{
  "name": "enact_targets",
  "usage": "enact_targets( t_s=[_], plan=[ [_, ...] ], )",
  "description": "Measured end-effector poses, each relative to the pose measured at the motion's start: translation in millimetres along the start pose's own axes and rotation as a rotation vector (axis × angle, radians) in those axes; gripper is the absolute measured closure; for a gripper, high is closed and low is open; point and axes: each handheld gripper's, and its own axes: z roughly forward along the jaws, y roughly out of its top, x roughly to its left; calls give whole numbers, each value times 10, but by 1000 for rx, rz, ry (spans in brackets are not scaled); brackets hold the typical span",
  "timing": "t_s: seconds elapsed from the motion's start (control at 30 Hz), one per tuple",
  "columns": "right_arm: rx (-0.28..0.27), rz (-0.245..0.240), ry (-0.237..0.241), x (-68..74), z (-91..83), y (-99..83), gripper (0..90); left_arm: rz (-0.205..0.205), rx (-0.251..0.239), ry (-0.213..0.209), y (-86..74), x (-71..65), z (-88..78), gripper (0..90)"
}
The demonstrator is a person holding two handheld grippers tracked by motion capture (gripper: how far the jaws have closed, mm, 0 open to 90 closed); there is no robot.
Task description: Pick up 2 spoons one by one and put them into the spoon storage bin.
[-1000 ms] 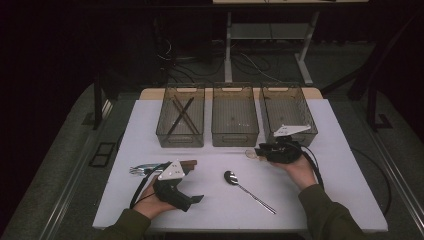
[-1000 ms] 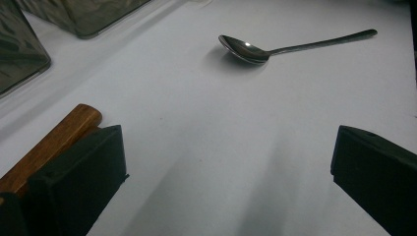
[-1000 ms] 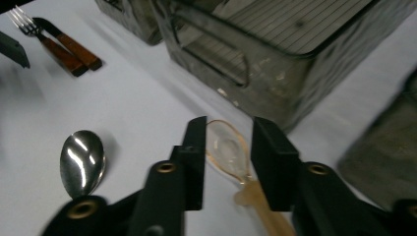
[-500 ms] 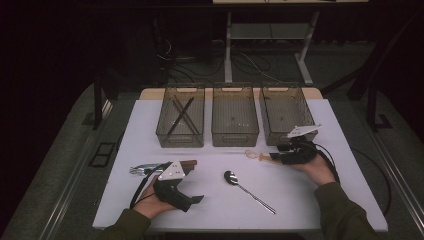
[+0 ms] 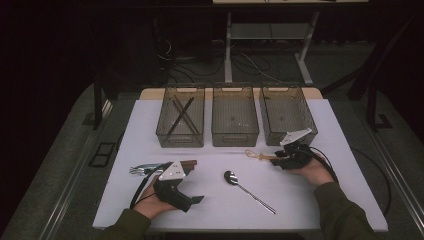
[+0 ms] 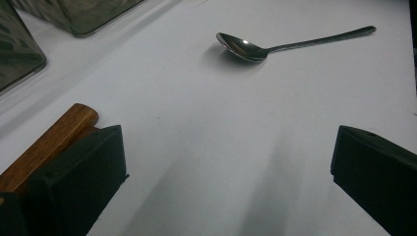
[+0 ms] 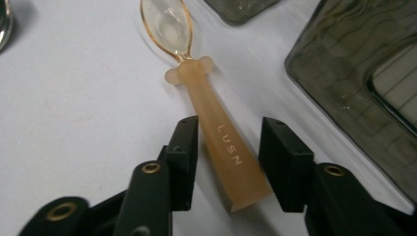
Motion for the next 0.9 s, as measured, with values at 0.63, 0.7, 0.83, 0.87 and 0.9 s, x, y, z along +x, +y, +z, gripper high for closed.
enact_targets(
  t_s=[0.63, 0.7, 0.83, 0.87, 0.9],
  plan=[
    [-11, -67, 36, 31, -22, -12, 736, 1, 0, -1, 1, 0, 1, 0],
    [-9, -62, 43, 36, -30, -18, 736, 2, 1, 0, 1, -1, 1, 0],
    [-5, -66, 37, 43, -39, -16, 736, 2, -1, 1, 4, -3, -1, 0],
    [-4, -65, 43, 42, -41, -15, 736, 1, -2, 1, 4, -3, -1, 0],
    [2, -42, 51, 38, -49, -9, 736, 2, -2, 1, 4, -4, -1, 0]
  ],
)
